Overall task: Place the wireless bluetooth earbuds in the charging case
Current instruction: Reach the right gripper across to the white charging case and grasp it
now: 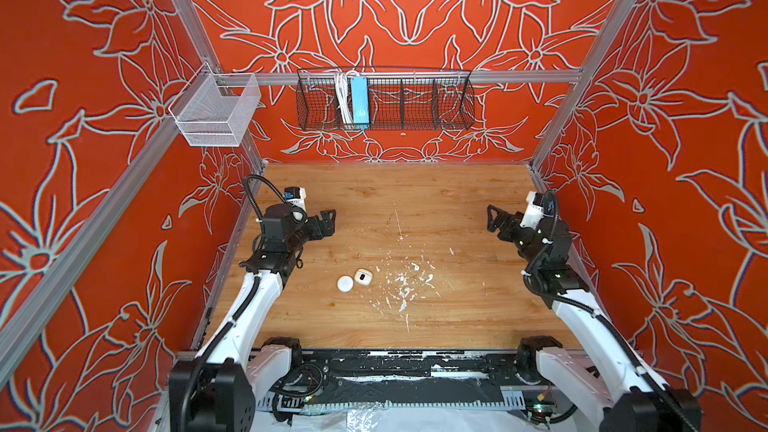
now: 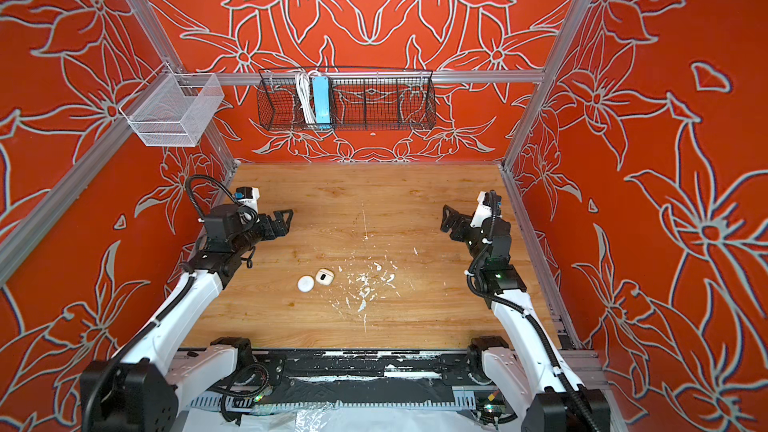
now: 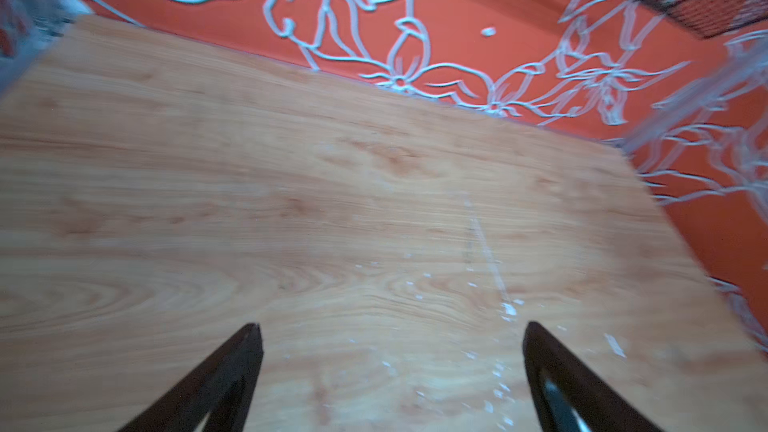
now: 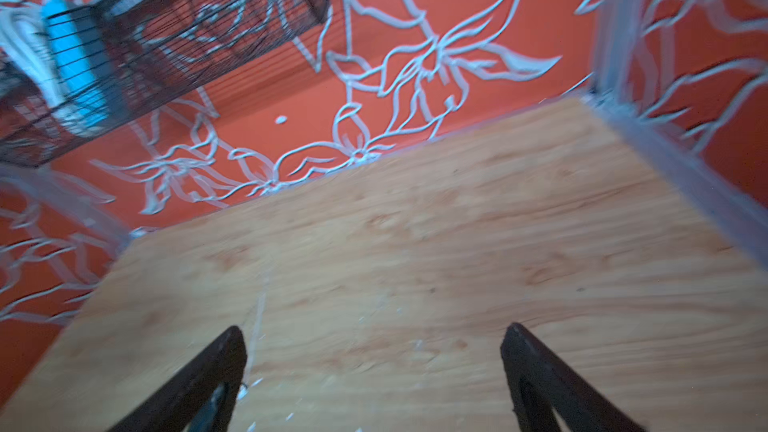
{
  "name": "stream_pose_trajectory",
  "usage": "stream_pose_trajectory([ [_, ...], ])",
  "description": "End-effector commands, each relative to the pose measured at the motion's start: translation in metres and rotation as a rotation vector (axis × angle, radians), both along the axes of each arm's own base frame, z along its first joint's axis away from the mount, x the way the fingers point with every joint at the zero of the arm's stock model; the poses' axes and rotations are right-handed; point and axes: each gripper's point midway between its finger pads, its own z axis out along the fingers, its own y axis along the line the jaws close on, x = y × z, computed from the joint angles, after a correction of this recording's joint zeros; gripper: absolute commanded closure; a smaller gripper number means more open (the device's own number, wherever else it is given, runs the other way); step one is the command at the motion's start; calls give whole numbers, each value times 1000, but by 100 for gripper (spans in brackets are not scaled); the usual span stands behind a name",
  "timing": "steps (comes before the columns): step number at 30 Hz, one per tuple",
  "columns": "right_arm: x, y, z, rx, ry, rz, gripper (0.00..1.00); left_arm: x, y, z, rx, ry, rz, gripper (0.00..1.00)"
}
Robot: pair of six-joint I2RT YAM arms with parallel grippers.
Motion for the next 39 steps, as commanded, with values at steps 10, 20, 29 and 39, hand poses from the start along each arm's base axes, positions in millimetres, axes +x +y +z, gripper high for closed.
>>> stream_pose_trajectory([
  [10,-93,204,-24,-204,-73,707,2,-57,-38,-66,-407,397,-46,3],
  [20,-129,301,-92,-523,41,1031,2,-99,28,-102,-99,381,270,3],
  [29,-92,338,-134,-708,152,1016,3,-97,15,-108,-175,348,219,3],
  [39,-85,374,-174,-771,241,1126,8,-98,21,-105,-170,310,253,3],
])
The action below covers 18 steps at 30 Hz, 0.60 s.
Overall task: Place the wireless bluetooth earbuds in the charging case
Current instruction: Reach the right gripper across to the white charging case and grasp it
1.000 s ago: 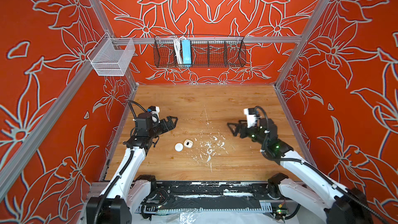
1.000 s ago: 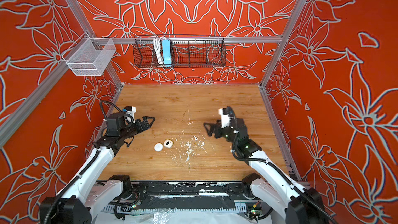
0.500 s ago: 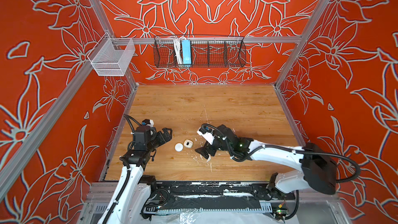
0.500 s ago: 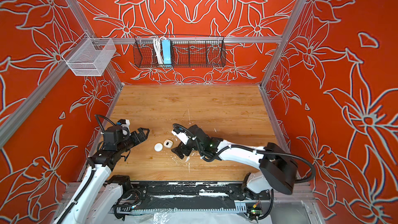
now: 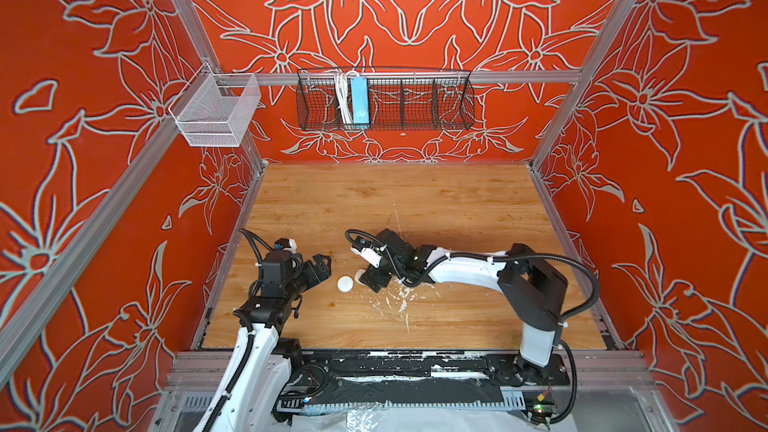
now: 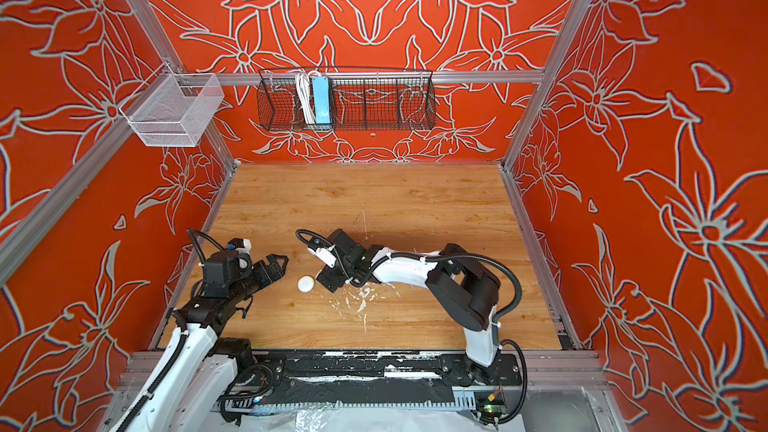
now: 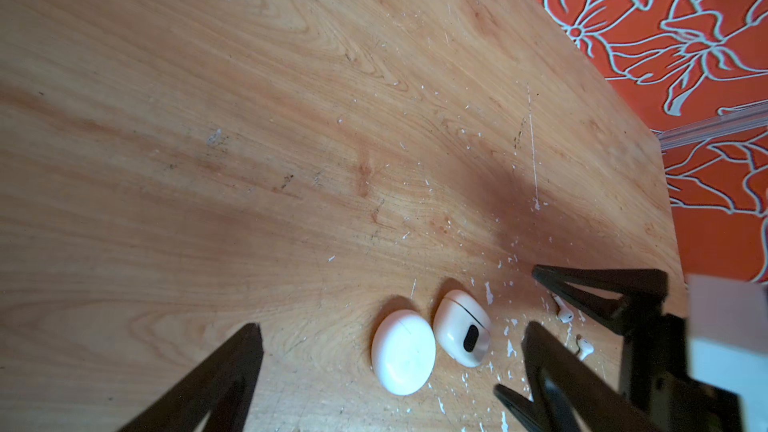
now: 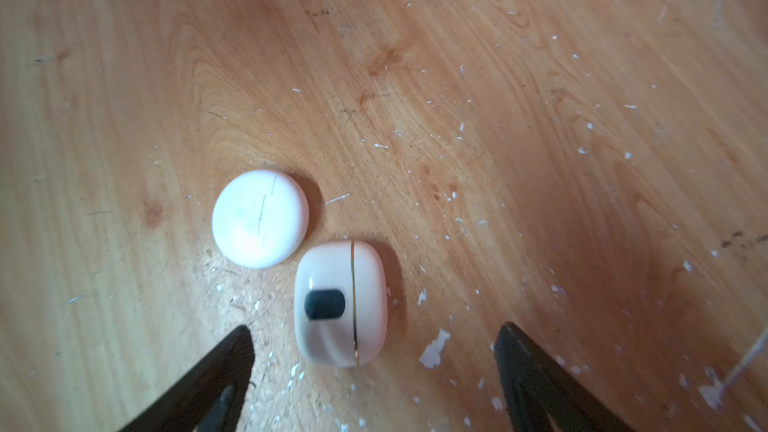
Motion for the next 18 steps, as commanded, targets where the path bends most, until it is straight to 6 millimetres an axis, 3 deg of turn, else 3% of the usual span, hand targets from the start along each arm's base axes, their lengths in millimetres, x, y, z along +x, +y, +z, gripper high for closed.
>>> stream_pose_trajectory([
  [1,-10,7,-15,-63,28,78,9,1,3,0,0,-8,18,3],
  [18,-12,12,-47,-124,95,87,28,1,5,1,4,-13,31,3],
])
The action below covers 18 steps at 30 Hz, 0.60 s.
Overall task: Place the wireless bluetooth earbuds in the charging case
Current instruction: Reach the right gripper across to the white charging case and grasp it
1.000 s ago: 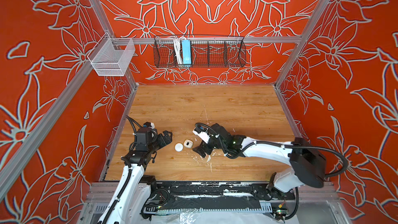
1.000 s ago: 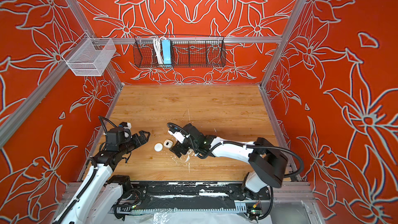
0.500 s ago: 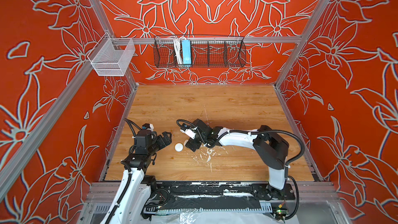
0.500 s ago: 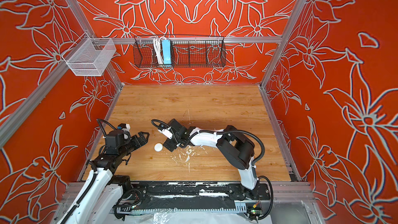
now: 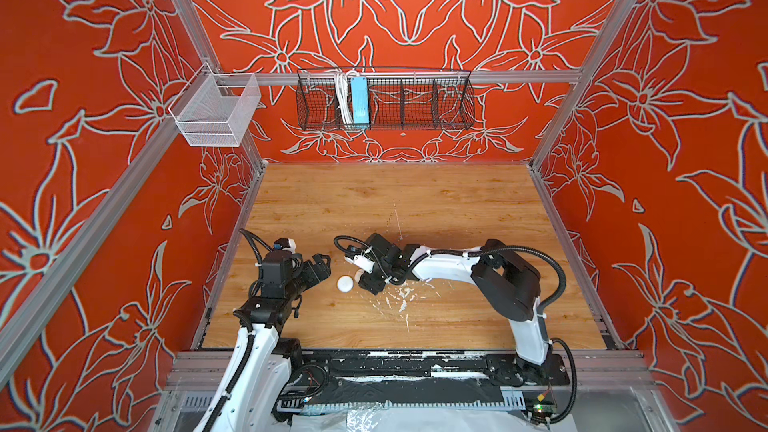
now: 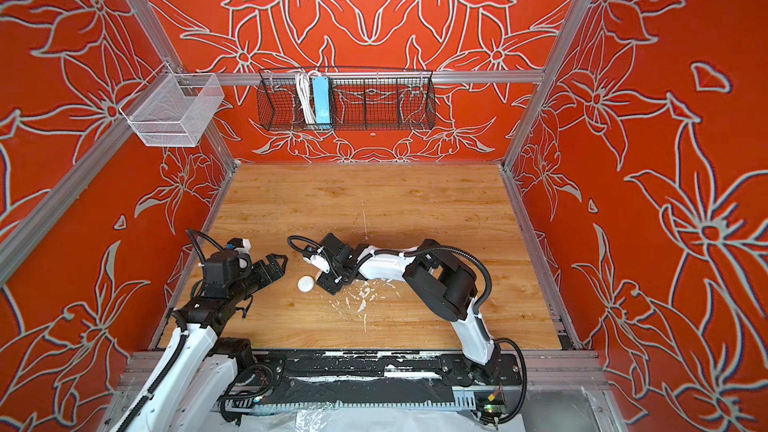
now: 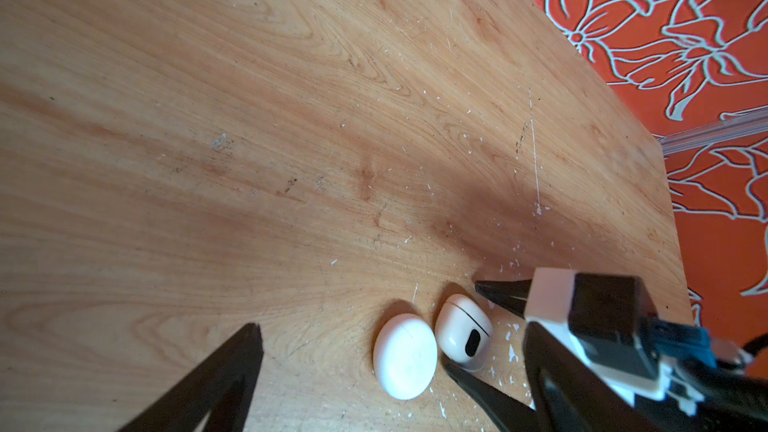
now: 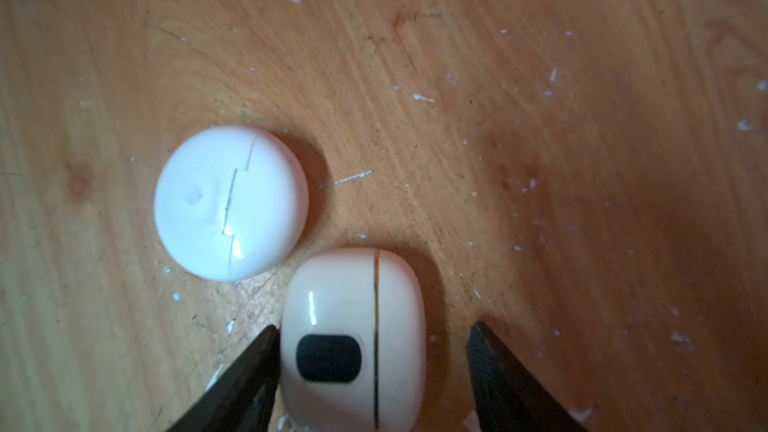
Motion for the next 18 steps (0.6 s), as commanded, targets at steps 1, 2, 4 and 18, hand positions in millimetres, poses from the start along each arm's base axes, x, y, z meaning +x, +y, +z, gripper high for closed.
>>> stream_pose_trajectory([
  [1,-6,5,-9,-15,29,33,29,0,3,1,-2,-11,21,3],
  [2,-7,5,-9,-15,31,34,30,0,3,1,-1,-11,22,3],
  [4,-7,5,-10,-14,34,31,35,0,3,0,0,-11,23,3],
  [18,-9,4,-3,29,27,14,59,0,2,1,-4,-14,13,3],
])
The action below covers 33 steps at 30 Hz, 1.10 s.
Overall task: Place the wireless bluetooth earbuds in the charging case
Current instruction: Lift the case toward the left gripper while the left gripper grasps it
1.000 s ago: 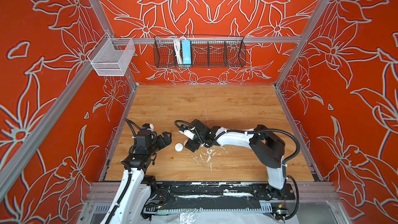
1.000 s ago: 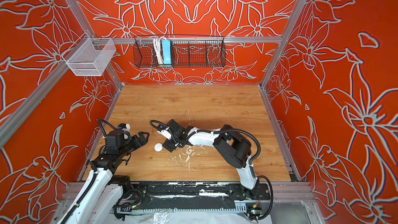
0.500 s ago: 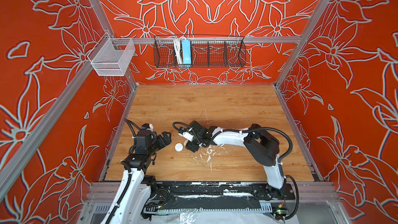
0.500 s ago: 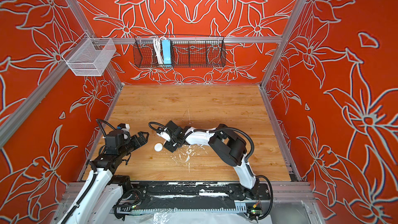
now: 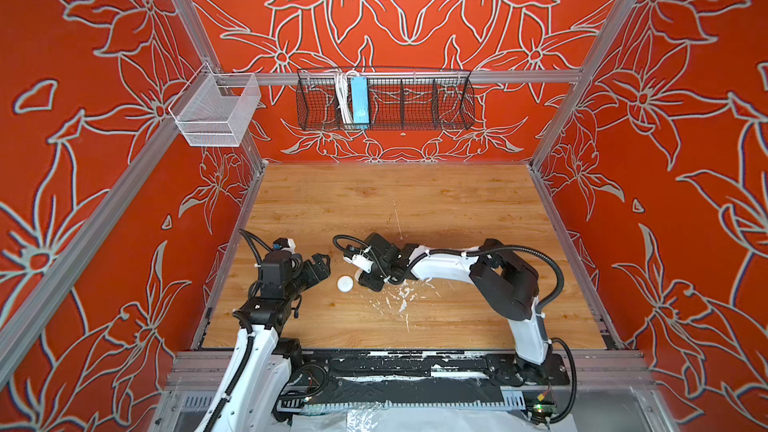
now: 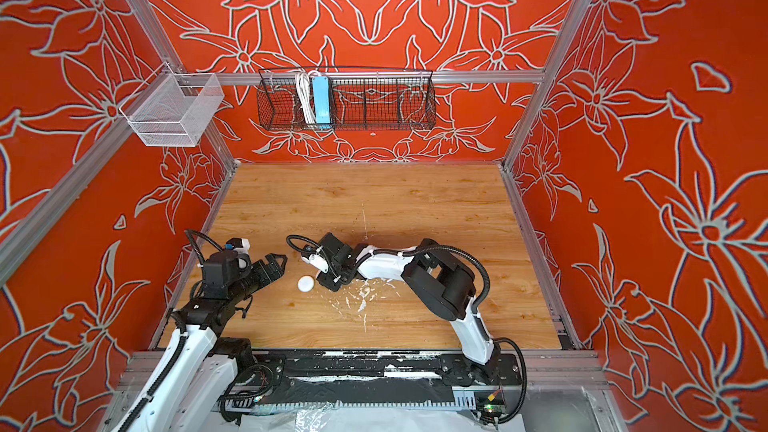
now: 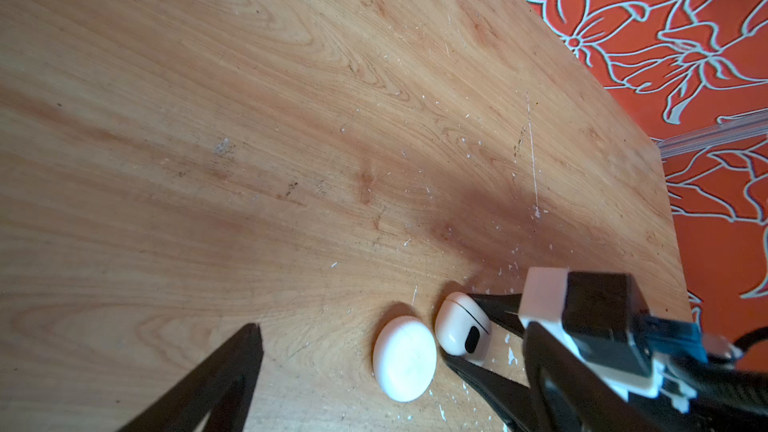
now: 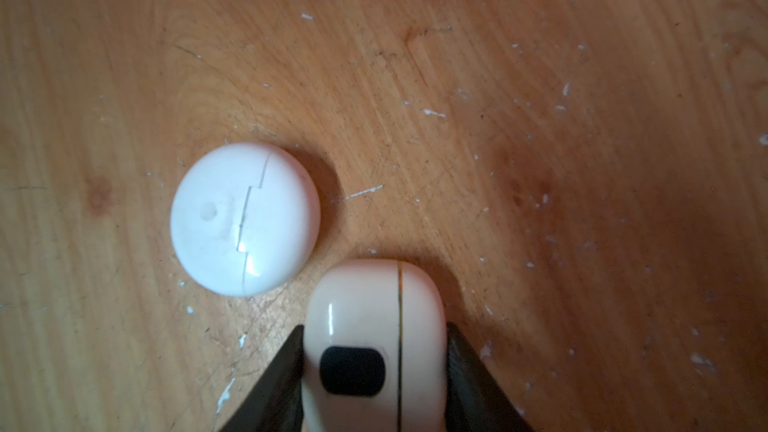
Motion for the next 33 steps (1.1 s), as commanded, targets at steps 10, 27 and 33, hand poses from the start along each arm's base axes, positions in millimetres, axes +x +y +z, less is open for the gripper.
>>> stream_pose_trajectory([
  [10,3,-19,67,104,-169,-36,65,-5,-34,44,-137,-92,-159,3],
  [27,-22,-87,192,351,-461,-80,67,-36,-116,127,-487,-264,-608,4],
  [33,-35,-113,224,404,-573,-66,67,-49,-150,153,-470,-321,-745,9],
])
